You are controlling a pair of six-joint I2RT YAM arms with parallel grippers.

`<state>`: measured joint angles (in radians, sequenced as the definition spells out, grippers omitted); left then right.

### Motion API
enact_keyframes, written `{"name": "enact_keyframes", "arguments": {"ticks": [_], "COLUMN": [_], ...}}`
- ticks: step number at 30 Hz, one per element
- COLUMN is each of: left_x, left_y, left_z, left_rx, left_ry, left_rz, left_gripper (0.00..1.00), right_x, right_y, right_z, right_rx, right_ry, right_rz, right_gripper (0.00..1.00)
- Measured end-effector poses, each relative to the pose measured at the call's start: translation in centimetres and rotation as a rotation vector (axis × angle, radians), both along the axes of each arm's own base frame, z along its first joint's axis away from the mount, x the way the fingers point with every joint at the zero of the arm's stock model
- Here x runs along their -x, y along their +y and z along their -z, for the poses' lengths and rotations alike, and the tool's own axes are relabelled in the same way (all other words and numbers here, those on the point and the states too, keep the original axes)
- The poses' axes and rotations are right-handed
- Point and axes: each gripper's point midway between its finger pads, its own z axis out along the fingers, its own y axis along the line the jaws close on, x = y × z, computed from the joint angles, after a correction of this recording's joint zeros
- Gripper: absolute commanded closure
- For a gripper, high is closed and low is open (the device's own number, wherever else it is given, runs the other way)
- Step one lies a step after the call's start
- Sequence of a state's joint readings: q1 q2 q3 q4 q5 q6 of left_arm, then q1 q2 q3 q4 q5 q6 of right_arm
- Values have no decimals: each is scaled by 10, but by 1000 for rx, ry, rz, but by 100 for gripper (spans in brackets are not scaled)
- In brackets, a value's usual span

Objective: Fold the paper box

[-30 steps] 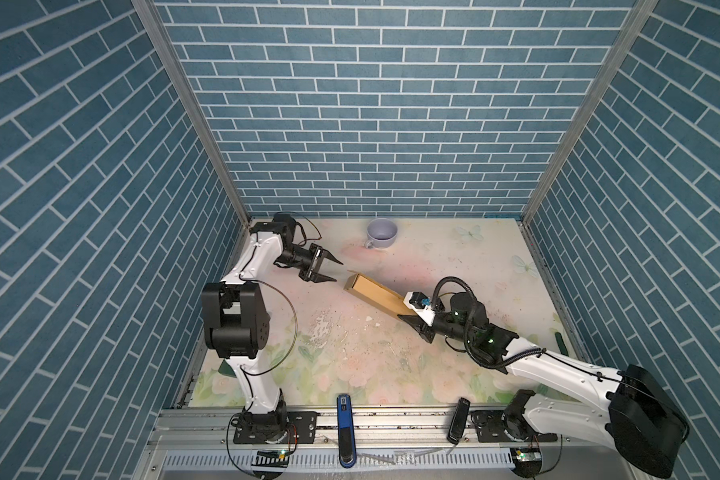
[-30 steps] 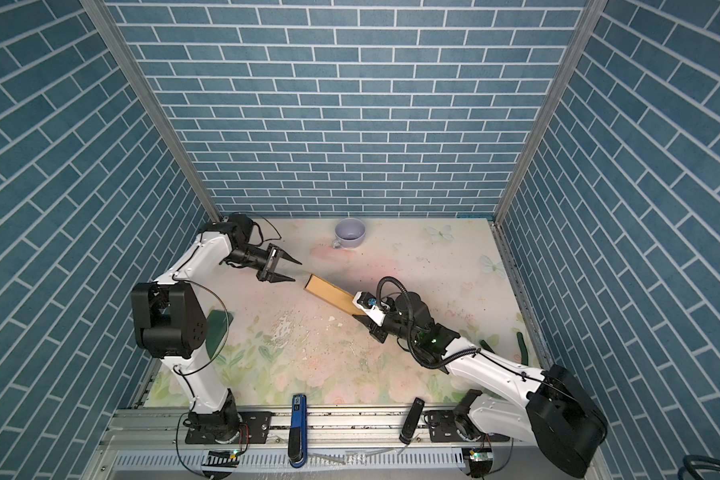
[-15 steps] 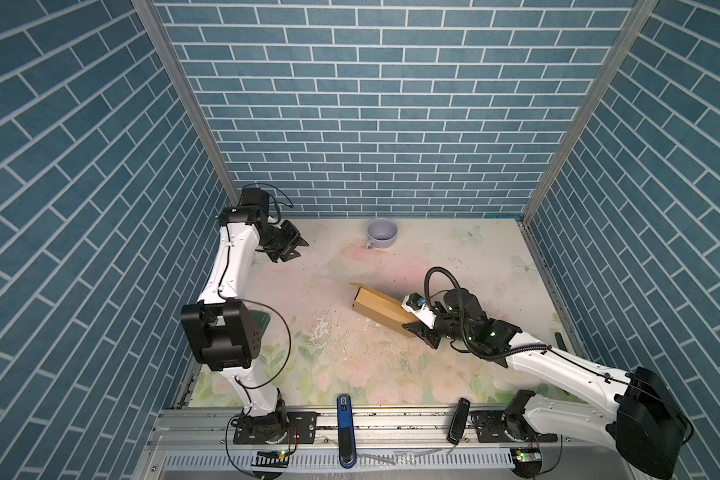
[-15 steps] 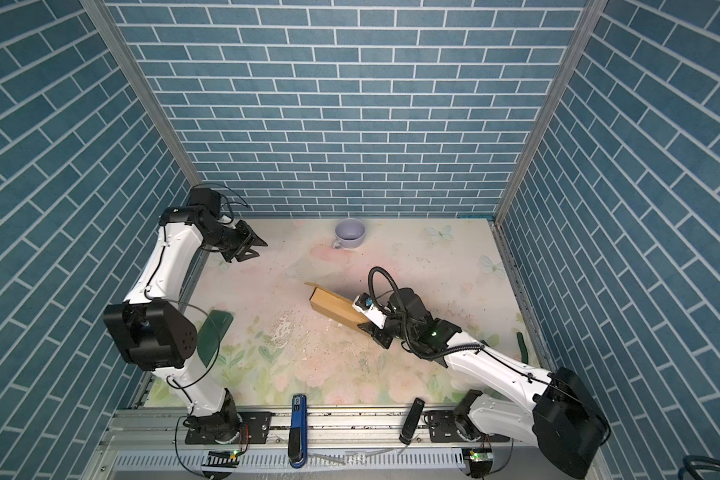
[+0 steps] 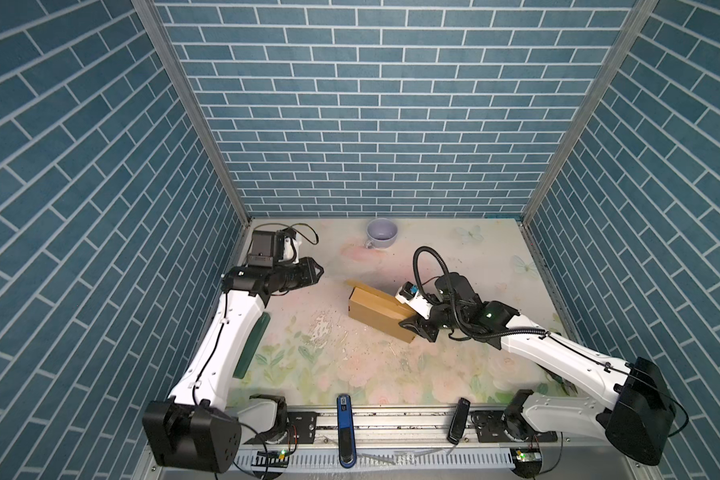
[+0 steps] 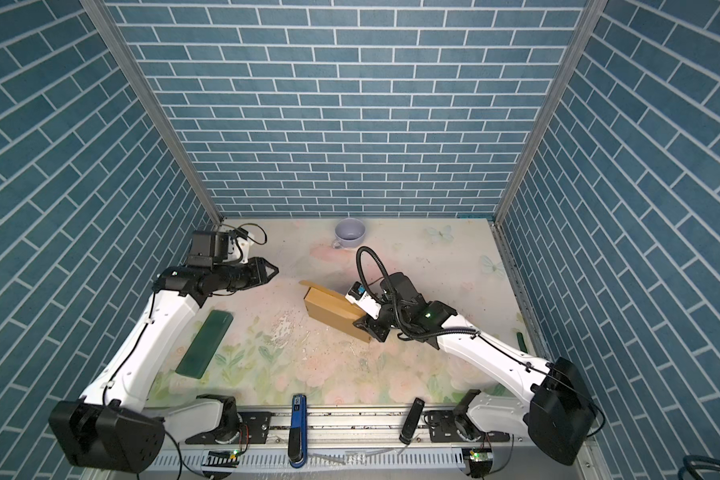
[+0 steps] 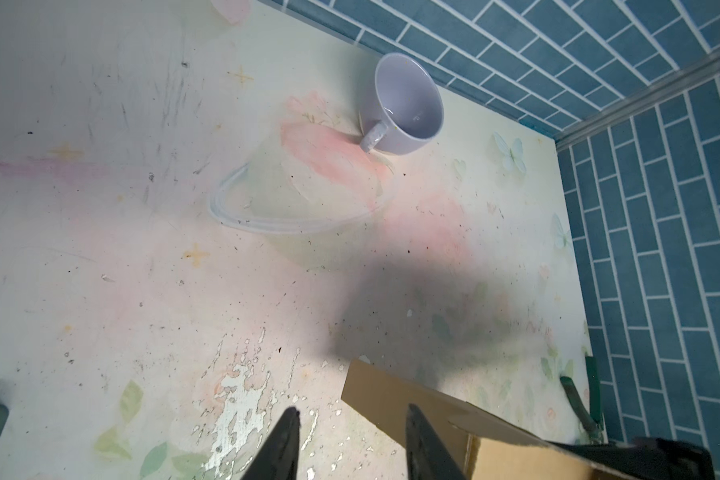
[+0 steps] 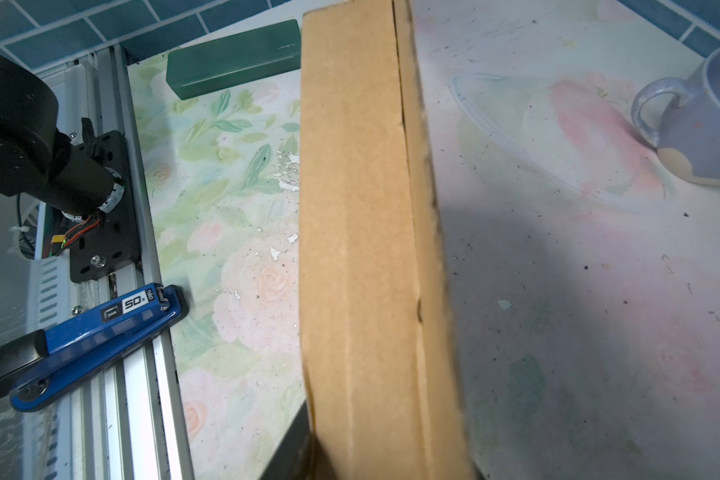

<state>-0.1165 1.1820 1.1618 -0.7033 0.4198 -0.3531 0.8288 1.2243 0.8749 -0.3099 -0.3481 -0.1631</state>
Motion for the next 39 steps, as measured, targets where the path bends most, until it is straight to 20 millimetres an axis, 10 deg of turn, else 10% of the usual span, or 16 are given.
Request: {"name": "enact_keyframes", "arguments": {"ticks": [7,16,39], "left_x": [13,35,26], "left_y": [-16,-47,-74], "left_z": [-8,41,76], "left_rx": [-49,-130,-222], "left_ry": [-106,-66,-66], "left_rz": [127,315,455], "left_gripper": [61,55,55], "right_x": [0,2,2], "right_y": [1,4,5], "right_z": [19,33,32], "right_rx": [80,112,106], "right_ry": [50,72,68], "right_rz": [-22,-57,-73], "right_gripper": [67,67,68]}}
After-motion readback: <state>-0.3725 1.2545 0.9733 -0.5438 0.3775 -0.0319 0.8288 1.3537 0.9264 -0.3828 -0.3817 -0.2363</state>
